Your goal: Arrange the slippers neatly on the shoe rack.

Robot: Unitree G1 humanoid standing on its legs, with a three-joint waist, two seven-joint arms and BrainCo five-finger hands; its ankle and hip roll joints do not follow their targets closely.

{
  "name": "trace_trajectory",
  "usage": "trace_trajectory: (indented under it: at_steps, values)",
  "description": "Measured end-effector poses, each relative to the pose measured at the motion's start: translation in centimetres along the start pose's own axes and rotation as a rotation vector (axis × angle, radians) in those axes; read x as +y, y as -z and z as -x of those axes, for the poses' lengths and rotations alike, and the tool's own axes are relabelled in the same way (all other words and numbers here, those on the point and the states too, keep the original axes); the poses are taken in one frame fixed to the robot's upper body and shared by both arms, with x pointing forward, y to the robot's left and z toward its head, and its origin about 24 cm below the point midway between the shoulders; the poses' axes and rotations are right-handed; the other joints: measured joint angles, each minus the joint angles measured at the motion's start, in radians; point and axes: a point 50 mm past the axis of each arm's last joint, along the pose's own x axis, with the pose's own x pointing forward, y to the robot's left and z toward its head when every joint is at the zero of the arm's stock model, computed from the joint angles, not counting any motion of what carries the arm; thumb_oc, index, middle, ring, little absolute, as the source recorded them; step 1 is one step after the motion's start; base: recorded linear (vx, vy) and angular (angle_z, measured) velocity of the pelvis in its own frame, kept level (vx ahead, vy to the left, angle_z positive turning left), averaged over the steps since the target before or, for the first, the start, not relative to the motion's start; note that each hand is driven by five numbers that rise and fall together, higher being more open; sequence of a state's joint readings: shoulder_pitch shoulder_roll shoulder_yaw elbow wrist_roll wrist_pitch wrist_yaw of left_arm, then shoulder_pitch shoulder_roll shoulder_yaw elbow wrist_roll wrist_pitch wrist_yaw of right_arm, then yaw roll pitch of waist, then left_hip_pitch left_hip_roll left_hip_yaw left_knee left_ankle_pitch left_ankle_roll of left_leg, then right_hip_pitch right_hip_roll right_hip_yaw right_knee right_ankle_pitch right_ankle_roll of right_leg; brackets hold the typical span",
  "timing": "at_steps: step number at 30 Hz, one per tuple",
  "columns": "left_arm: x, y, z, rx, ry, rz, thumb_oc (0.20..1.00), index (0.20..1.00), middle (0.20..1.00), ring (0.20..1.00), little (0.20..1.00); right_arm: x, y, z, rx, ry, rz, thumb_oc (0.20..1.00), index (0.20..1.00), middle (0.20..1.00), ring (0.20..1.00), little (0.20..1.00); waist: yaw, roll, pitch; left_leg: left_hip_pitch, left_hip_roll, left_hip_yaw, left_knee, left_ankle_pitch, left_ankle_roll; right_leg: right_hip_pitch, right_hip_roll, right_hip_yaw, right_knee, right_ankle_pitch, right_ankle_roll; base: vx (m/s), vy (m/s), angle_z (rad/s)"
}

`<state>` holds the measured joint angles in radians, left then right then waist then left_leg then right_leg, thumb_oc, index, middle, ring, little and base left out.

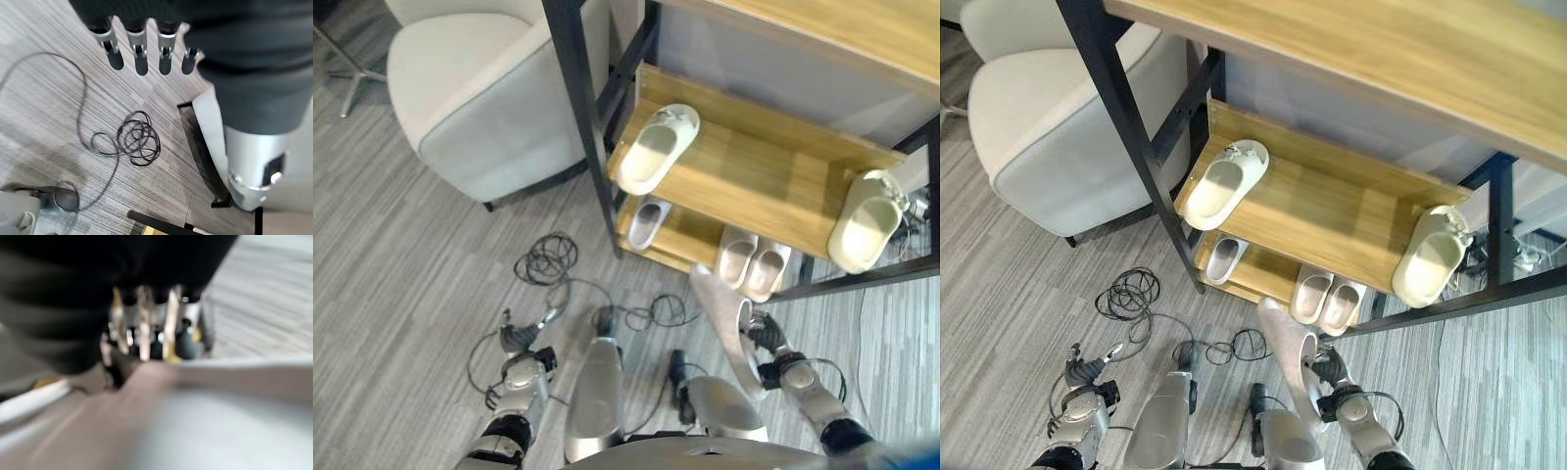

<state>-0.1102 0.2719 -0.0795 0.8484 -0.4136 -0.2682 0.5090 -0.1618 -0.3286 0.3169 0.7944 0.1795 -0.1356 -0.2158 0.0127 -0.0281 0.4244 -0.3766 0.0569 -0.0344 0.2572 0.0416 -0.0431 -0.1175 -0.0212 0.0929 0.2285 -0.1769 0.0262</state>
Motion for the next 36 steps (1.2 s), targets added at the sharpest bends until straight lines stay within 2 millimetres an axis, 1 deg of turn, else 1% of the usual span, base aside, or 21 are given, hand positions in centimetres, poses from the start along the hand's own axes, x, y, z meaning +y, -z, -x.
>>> trace_trajectory:
  at_steps: [1, 2, 3, 4, 5, 7, 9, 10, 11, 12, 13, 16, 17, 18, 19, 21, 23, 25, 30, 34, 36]
  values:
    - [-0.5, -1.6, -0.5, -0.05, 0.013, 0.021, 1.0, 1.0, 1.0, 1.0, 1.0, -0.5, -1.3, -0.7, -0.028, 0.027, -0.02, 0.2, 0.2, 0.2, 0.2, 0.2, -0.004, 0.008, 0.008, -0.022, -0.026, 0.014, -0.001, 0.012, 0.029, -0.027, -0.027, 0.015, -0.001, -0.004, 0.008, -0.09, 0.159, -0.2]
    - [-0.7, -2.5, -0.7, -0.081, 0.019, 0.036, 1.0, 1.0, 1.0, 1.0, 1.0, -0.6, -2.1, -1.1, -0.046, 0.037, -0.033, 0.2, 0.2, 0.2, 0.2, 0.2, -0.001, 0.015, 0.012, -0.031, -0.037, 0.023, -0.001, 0.022, 0.046, -0.039, -0.037, 0.019, -0.002, -0.005, 0.009, -0.06, 0.157, -0.12]
    - [-1.1, -4.7, -1.1, -0.163, 0.036, 0.067, 1.0, 1.0, 1.0, 1.0, 1.0, -0.7, -3.5, -1.7, -0.075, 0.048, -0.06, 0.2, 0.2, 0.2, 0.2, 0.2, 0.003, 0.024, 0.029, -0.052, -0.046, 0.044, 0.005, 0.016, 0.059, -0.072, -0.052, 0.028, 0.009, -0.005, 0.01, 0.0, 0.055, -0.12]
    - [-1.0, -5.9, -1.2, -0.209, 0.041, 0.085, 1.0, 1.0, 1.0, 1.0, 1.0, -0.8, -5.1, -2.2, -0.116, 0.048, -0.062, 0.2, 0.2, 0.2, 0.2, 0.2, 0.018, 0.034, 0.038, -0.066, -0.051, 0.049, 0.009, 0.009, 0.065, -0.081, -0.055, 0.028, 0.016, -0.006, 0.01, -0.01, 0.068, -0.14]
    - [-1.2, -7.8, -1.4, -0.275, 0.053, 0.107, 1.0, 1.0, 1.0, 1.0, 1.0, -1.1, -6.7, -2.8, -0.151, 0.058, -0.059, 0.2, 0.2, 0.2, 0.2, 0.2, 0.029, 0.046, 0.052, -0.096, -0.06, 0.051, 0.02, 0.006, 0.063, -0.109, -0.064, 0.028, 0.018, -0.008, 0.019, 0.0, 0.0, 0.0]
    - [-1.4, -9.3, -1.6, -0.322, 0.06, 0.122, 1.0, 1.0, 1.0, 1.0, 1.0, -1.5, -9.0, -3.6, -0.203, 0.074, -0.06, 0.2, 0.2, 0.2, 0.2, 0.2, 0.046, 0.059, 0.073, -0.116, -0.068, 0.049, 0.027, 0.006, 0.063, -0.126, -0.069, 0.027, 0.026, -0.016, 0.035, 0.01, 0.039, 0.13]
    - [-1.2, -9.2, -1.5, -0.324, 0.053, 0.126, 1.0, 1.0, 1.0, 1.0, 1.0, -1.9, -10.9, -4.1, -0.238, 0.088, -0.084, 0.2, 0.2, 0.2, 0.2, 0.2, 0.065, 0.059, 0.075, -0.135, -0.076, 0.045, 0.028, 0.005, 0.063, -0.16, -0.077, 0.023, 0.059, -0.029, 0.054, 0.01, 0.051, 0.11]
    - [-1.2, -9.4, -1.3, -0.338, 0.06, 0.13, 1.0, 1.0, 1.0, 1.0, 1.0, -2.5, -11.4, -4.3, -0.238, 0.106, -0.081, 0.2, 0.2, 0.2, 0.2, 0.2, 0.065, 0.058, 0.076, -0.155, -0.076, 0.045, 0.038, 0.004, 0.063, -0.186, -0.077, 0.021, 0.082, -0.036, 0.06, 0.01, 0.018, 0.1]
    - [-1.3, -9.7, -1.2, -0.349, 0.066, 0.138, 1.0, 1.0, 1.0, 1.0, 1.0, -3.5, -12.6, -4.6, -0.255, 0.143, -0.078, 0.2, 0.2, 0.2, 0.2, 0.2, 0.063, 0.065, 0.079, -0.18, -0.079, 0.043, 0.047, 0.007, 0.06, -0.208, -0.078, 0.021, 0.101, -0.044, 0.074, 0.0, 0.002, 0.13]
    - [-1.4, -9.9, -1.1, -0.353, 0.072, 0.144, 1.0, 1.0, 1.0, 1.0, 1.0, -5.0, -14.0, -4.8, -0.277, 0.195, -0.085, 0.2, 0.2, 0.2, 0.2, 0.2, 0.063, 0.073, 0.089, -0.206, -0.081, 0.036, 0.06, 0.013, 0.064, -0.237, -0.076, 0.02, 0.123, -0.044, 0.081, 0.0, 0.001, 0.14]
    - [-1.4, -9.8, -1.1, -0.351, 0.071, 0.143, 1.0, 1.0, 1.0, 1.0, 1.0, -5.6, -14.3, -4.8, -0.28, 0.214, -0.086, 0.2, 0.2, 0.2, 0.2, 0.2, 0.064, 0.074, 0.094, -0.213, -0.082, 0.035, 0.062, 0.013, 0.065, -0.245, -0.075, 0.02, 0.133, -0.045, 0.086, 0.0, -0.001, 0.04]
    - [-1.5, -10.2, -1.0, -0.366, 0.078, 0.15, 1.0, 1.0, 1.0, 1.0, 1.0, -8.3, -16.0, -5.1, -0.274, 0.307, -0.104, 0.2, 0.2, 0.2, 0.2, 0.2, 0.064, 0.075, 0.095, -0.262, -0.083, 0.029, 0.08, 0.012, 0.066, -0.302, -0.075, 0.013, 0.168, -0.061, 0.081, 0.01, 0.015, 0.04]
    - [-1.6, -10.5, -0.9, -0.375, 0.085, 0.158, 1.0, 1.0, 1.0, 1.0, 1.0, -9.3, -16.4, -5.0, -0.27, 0.337, -0.099, 0.2, 0.2, 0.2, 0.2, 0.2, 0.071, 0.077, 0.096, -0.278, -0.083, 0.029, 0.082, 0.013, 0.067, -0.323, -0.075, 0.013, 0.181, -0.064, 0.084, 0.01, 0.02, 0.03]
    - [-1.7, -10.6, -0.9, -0.378, 0.087, 0.16, 1.0, 1.0, 1.0, 1.0, 1.0, -9.8, -16.6, -5.0, -0.27, 0.349, -0.101, 0.2, 0.2, 0.2, 0.2, 0.2, 0.077, 0.079, 0.097, -0.286, -0.083, 0.029, 0.085, 0.016, 0.072, -0.331, -0.075, 0.013, 0.185, -0.065, 0.084, 0.02, 0.031, -0.04]
    - [-1.8, -10.8, -0.8, -0.385, 0.094, 0.162, 1.0, 1.0, 1.0, 1.0, 1.0, -10.8, -17.1, -5.1, -0.256, 0.377, -0.114, 0.2, 0.2, 0.2, 0.2, 0.2, 0.083, 0.084, 0.098, -0.304, -0.082, 0.029, 0.096, 0.016, 0.073, -0.352, -0.076, 0.016, 0.197, -0.068, 0.083, 0.0, 0.021, -0.05]
    - [-1.9, -11.2, -0.6, -0.401, 0.103, 0.174, 1.0, 1.0, 1.0, 1.0, 1.0, -12.2, -17.9, -5.0, -0.254, 0.412, -0.124, 0.2, 0.2, 0.2, 0.2, 0.2, 0.09, 0.092, 0.097, -0.327, -0.083, 0.032, 0.094, 0.016, 0.072, -0.382, -0.079, 0.018, 0.207, -0.073, 0.08, 0.0, 0.01, -0.02]
    - [-2.1, -11.9, -0.3, -0.427, 0.119, 0.19, 1.0, 1.0, 1.0, 1.0, 1.0, -14.3, -19.7, -4.6, -0.276, 0.46, -0.115, 0.2, 0.2, 0.2, 0.2, 0.2, 0.1, 0.106, 0.1, -0.369, -0.084, 0.034, 0.096, 0.019, 0.069, -0.432, -0.079, 0.019, 0.227, -0.075, 0.084, 0.0, 0.0, 0.0]
    - [-2.3, -12.3, -0.1, -0.44, 0.13, 0.198, 1.0, 1.0, 1.0, 1.0, 1.0, -15.3, -20.6, -4.3, -0.285, 0.48, -0.106, 0.2, 0.2, 0.2, 0.2, 0.2, 0.108, 0.111, 0.101, -0.391, -0.086, 0.035, 0.097, 0.03, 0.075, -0.46, -0.08, 0.025, 0.238, -0.075, 0.086, 0.0, 0.0, 0.0]
    - [-2.7, -13.0, 0.3, -0.468, 0.159, 0.207, 1.0, 1.0, 1.0, 1.0, 1.0, -15.9, -22.5, -4.2, -0.27, 0.482, -0.109, 0.2, 0.2, 0.2, 0.2, 0.2, 0.114, 0.116, 0.101, -0.42, -0.091, 0.036, 0.094, 0.032, 0.076, -0.494, -0.084, 0.025, 0.247, -0.081, 0.09, 0.01, 0.019, 0.01]
    - [-3.4, -14.2, 1.1, -0.51, 0.199, 0.231, 1.0, 1.0, 1.0, 1.0, 1.0, -17.9, -24.8, -3.3, -0.292, 0.531, -0.043, 0.2, 0.2, 0.2, 0.2, 0.2, 0.12, 0.141, 0.101, -0.468, -0.095, 0.036, 0.095, 0.038, 0.072, -0.549, -0.087, 0.024, 0.265, -0.085, 0.094, 0.0, 0.0, 0.01]
    - [-3.5, -14.3, 1.1, -0.513, 0.202, 0.232, 1.0, 1.0, 1.0, 1.0, 1.0, -18.2, -25.7, -3.0, -0.297, 0.544, -0.039, 0.2, 0.2, 0.2, 0.2, 0.2, 0.123, 0.147, 0.1, -0.485, -0.096, 0.038, 0.095, 0.042, 0.076, -0.573, -0.086, 0.027, 0.278, -0.089, 0.097, 0.04, 0.01, 0.01]
